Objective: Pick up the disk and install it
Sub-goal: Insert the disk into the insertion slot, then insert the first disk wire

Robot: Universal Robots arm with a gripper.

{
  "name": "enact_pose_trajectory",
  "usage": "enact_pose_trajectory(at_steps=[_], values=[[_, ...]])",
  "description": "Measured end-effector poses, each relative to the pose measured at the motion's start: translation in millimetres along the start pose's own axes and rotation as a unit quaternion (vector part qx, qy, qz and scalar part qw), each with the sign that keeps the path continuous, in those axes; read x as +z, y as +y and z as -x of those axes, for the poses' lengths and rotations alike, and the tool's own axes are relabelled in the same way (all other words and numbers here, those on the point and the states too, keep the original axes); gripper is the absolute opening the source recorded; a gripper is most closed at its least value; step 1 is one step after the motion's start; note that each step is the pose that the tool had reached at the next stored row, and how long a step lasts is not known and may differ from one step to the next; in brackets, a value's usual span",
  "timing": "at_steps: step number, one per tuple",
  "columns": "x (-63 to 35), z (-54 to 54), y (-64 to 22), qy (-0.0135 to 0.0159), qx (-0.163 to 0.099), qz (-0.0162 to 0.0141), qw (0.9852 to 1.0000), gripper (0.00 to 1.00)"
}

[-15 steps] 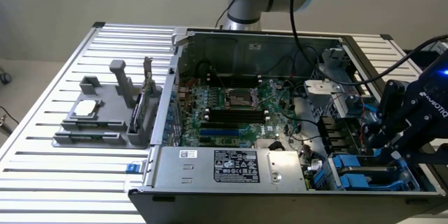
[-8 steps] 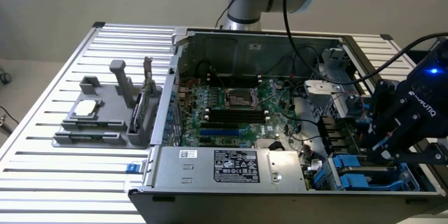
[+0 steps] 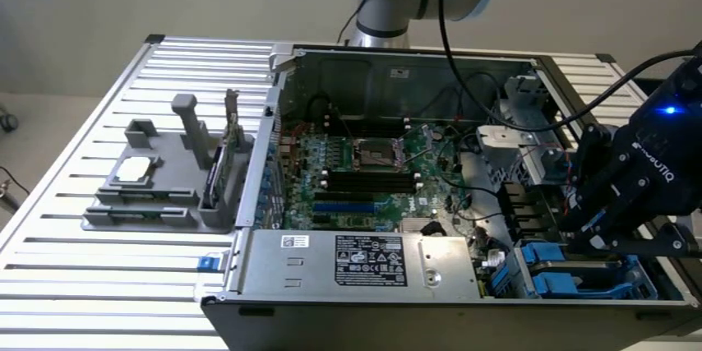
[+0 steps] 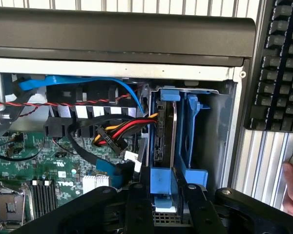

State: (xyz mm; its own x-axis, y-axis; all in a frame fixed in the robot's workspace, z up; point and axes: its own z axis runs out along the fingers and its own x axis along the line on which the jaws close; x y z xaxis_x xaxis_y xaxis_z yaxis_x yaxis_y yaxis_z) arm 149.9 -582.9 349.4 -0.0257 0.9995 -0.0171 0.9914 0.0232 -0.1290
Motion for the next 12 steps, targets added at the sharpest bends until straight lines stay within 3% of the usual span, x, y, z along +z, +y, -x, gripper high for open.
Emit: enact_pose_trajectory(at_steps=[12], values=[[0.0, 0.0, -0.1, 0.0, 0.0, 0.0, 1.0, 0.31]])
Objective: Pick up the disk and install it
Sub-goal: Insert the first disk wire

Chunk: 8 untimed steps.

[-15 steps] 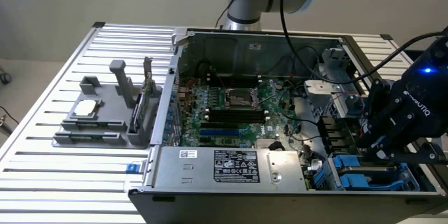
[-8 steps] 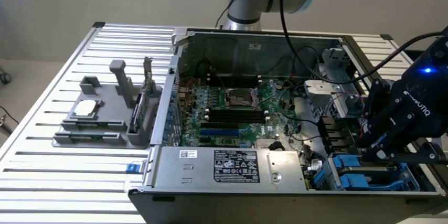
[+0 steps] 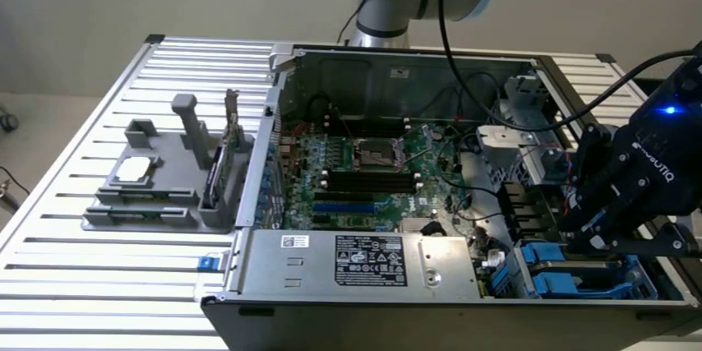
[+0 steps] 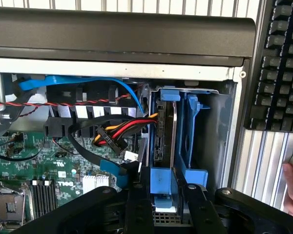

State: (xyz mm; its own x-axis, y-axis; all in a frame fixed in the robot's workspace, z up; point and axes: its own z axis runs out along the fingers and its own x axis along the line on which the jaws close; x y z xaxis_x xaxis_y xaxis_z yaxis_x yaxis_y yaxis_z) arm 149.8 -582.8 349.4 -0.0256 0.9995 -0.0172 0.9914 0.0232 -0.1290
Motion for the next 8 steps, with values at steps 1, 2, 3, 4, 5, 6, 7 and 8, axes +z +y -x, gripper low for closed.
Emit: enact_pose_trajectory(at_steps=[1, 2, 3, 4, 5, 6, 7, 8], values=[[0.1, 0.0, -1.0, -0.0001, 0.0, 0.0, 1.0, 0.31], [0.5, -0.2, -4.3, 0.0005, 0.0, 0.0003, 1.0, 0.31], [0.8, -0.2, -6.0, 0.0009, 0.0, 0.0003, 1.0, 0.31], [0.8, -0.2, -7.9, 0.001, 0.0, 0.0003, 1.0, 0.31], [0.7, -0.2, -9.7, 0.0011, 0.0, 0.0003, 1.0, 0.31], [-0.2, -0.2, -11.3, 0.001, 0.0, 0.0003, 1.0, 0.31], [-1.6, -0.3, -12.8, 0.001, 0.0, 0.0004, 1.0, 0.31], [-3.2, -0.4, -14.9, 0.0012, 0.0, 0.0005, 1.0, 0.31]])
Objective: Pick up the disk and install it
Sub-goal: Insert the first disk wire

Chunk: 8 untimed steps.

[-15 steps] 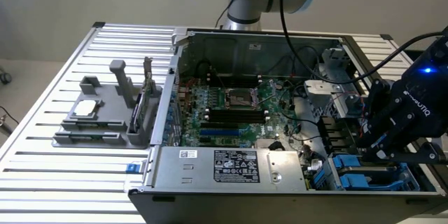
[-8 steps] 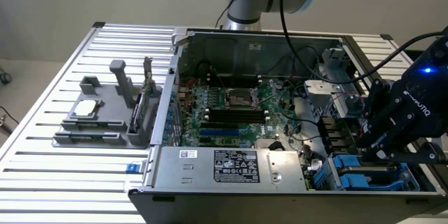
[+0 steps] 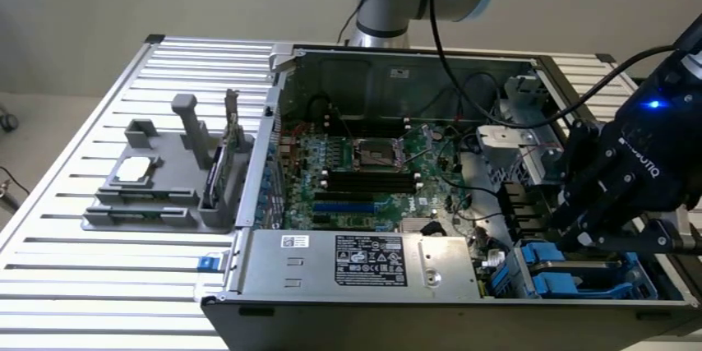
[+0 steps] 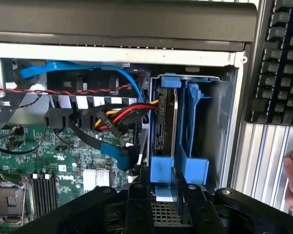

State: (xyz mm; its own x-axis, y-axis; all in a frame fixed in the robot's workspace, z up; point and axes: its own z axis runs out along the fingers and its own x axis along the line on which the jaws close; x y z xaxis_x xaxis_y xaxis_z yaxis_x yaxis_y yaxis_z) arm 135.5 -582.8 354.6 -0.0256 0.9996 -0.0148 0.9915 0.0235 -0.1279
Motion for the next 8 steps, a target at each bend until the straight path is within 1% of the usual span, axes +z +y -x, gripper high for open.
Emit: enact_pose_trajectory(at_steps=[2, 5, 6, 8], values=[[-5.5, -0.2, -3.3, 0.0, 0.0, 0.0002, 1.0, 0.31], [-15.7, -3.2, -5.2, -0.0006, 0.0, 0.0007, 1.0, 0.31], [-18.4, -5.2, -5.6, -0.0006, 0.0, 0.0012, 1.0, 0.31], [-22.9, -10.5, -6.0, -0.0014, 0.0, 0.0036, 1.0, 0.31]])
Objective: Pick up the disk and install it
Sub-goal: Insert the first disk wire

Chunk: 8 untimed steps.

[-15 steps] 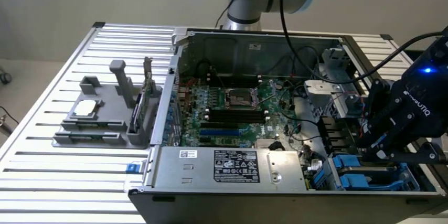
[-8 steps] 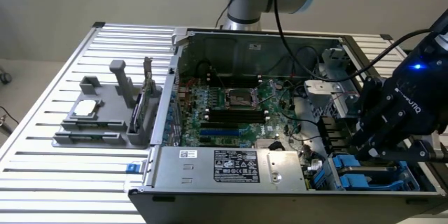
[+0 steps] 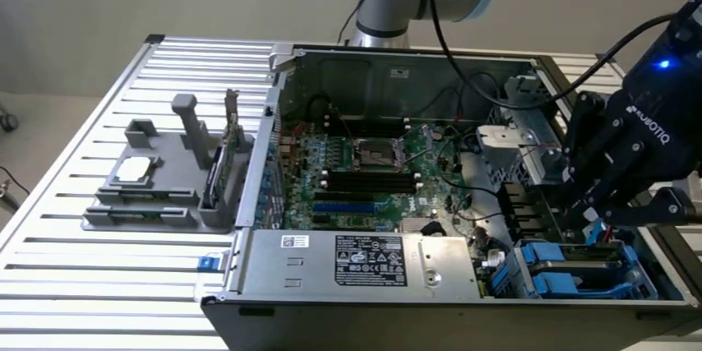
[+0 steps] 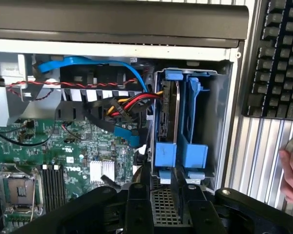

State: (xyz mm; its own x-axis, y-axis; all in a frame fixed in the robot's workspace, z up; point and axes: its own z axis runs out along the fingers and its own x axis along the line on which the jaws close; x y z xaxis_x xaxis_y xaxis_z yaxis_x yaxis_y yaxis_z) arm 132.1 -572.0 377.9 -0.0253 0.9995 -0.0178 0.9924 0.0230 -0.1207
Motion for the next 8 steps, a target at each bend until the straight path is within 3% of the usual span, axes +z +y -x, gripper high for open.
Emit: enact_pose_trajectory(at_steps=[4, 8], values=[[-6.3, -9.2, -0.6, -0.0034, 0.001, 0.0068, 1.0, 0.31], [-8.3, -12.3, -0.5, -0.0105, 0.007, 0.0183, 0.9997, 0.31]])
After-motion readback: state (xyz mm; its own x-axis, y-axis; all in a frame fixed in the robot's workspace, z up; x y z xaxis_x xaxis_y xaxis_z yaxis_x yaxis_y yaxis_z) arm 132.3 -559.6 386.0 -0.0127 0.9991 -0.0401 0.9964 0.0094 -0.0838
